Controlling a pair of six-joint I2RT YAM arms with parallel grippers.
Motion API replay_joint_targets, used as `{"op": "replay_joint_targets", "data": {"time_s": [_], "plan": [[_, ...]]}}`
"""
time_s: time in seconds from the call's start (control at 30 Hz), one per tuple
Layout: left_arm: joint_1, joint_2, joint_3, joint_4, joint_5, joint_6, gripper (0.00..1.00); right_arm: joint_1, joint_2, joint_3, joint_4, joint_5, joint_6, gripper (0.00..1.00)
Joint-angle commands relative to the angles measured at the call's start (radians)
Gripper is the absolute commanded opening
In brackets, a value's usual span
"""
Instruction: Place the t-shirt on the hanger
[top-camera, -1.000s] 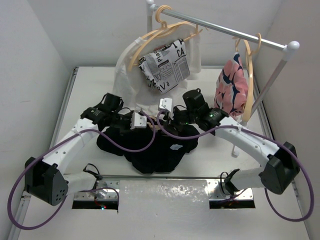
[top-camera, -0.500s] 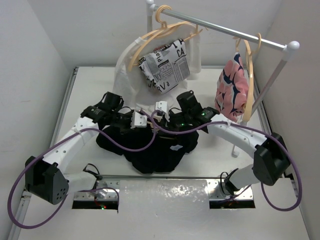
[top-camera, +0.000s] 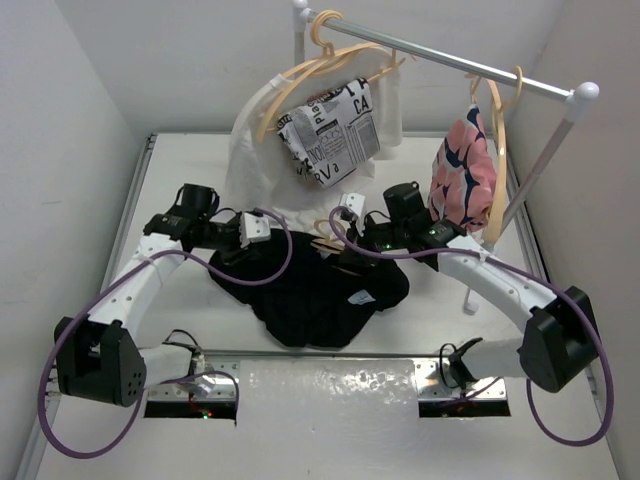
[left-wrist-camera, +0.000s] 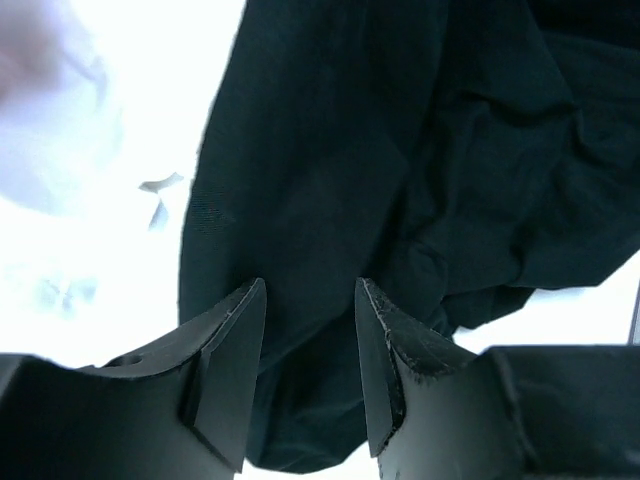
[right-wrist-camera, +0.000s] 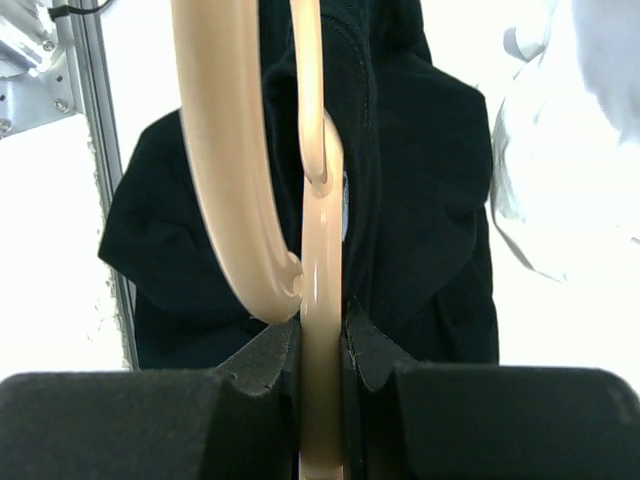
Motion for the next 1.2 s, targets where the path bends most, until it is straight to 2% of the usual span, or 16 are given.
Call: {"op": "replay_joint_targets", "data": {"time_s": [0.0, 0.03, 0.23, 0.3, 0.37, 0.4, 0.5, 0.57, 0.73, 0.87, 0.97, 1.0, 1.03, 1.07, 1.13, 1.17], "plan": [[-0.001, -0.033, -0.023, 0.080, 0.044, -0.025, 0.39, 0.002, -0.044, 0.004, 0.033, -0.012, 0.011, 0.00], [-0.001, -0.033, -0.027, 0.096, 0.061, -0.043, 0.43, 0.001, -0.050, 0.001, 0.034, -0.010, 0.014, 0.00], [-0.002, -0.035, -0.048, 0.143, 0.072, -0.135, 0.52, 0.001, -0.056, 0.016, 0.036, 0.021, 0.037, 0.00], [-0.004, -0.050, -0.075, 0.207, 0.072, -0.187, 0.56, 0.002, -0.055, 0.019, 0.039, 0.025, 0.041, 0.00], [-0.013, -0.059, -0.092, 0.274, 0.035, -0.322, 0.58, 0.002, -0.056, 0.018, 0.057, 0.018, 0.051, 0.00], [-0.028, -0.058, -0.105, 0.344, -0.040, -0.416, 0.61, 0.001, -0.058, 0.018, 0.070, 0.015, 0.064, 0.00], [-0.045, -0.056, -0.135, 0.475, -0.222, -0.572, 0.62, 0.001, -0.059, 0.022, 0.088, 0.010, 0.091, 0.00], [-0.054, -0.052, -0.148, 0.526, -0.279, -0.633, 0.63, 0.004, -0.059, 0.025, 0.099, 0.014, 0.117, 0.00], [-0.100, -0.021, -0.195, 0.648, -0.345, -0.750, 0.63, 0.011, -0.051, 0.028, 0.125, 0.022, 0.146, 0.00], [-0.102, 0.040, -0.186, 0.686, -0.320, -0.789, 0.63, 0.018, -0.050, 0.025, 0.133, 0.022, 0.158, 0.00], [-0.111, 0.080, -0.185, 0.696, -0.322, -0.804, 0.58, 0.019, -0.054, 0.021, 0.139, 0.021, 0.163, 0.00], [-0.111, 0.088, -0.185, 0.699, -0.335, -0.818, 0.39, 0.018, -0.054, 0.021, 0.139, 0.019, 0.163, 0.00], [-0.111, 0.097, -0.182, 0.702, -0.345, -0.821, 0.29, 0.018, -0.053, 0.022, 0.136, 0.019, 0.163, 0.00], [-0.110, 0.096, -0.178, 0.703, -0.356, -0.821, 0.12, 0.018, -0.051, 0.022, 0.133, 0.021, 0.163, 0.00], [-0.103, 0.080, -0.172, 0.698, -0.388, -0.822, 0.00, 0.018, -0.048, 0.022, 0.122, 0.022, 0.158, 0.00], [-0.088, 0.059, -0.172, 0.696, -0.402, -0.824, 0.00, 0.018, -0.048, 0.019, 0.111, 0.028, 0.157, 0.00]]}}
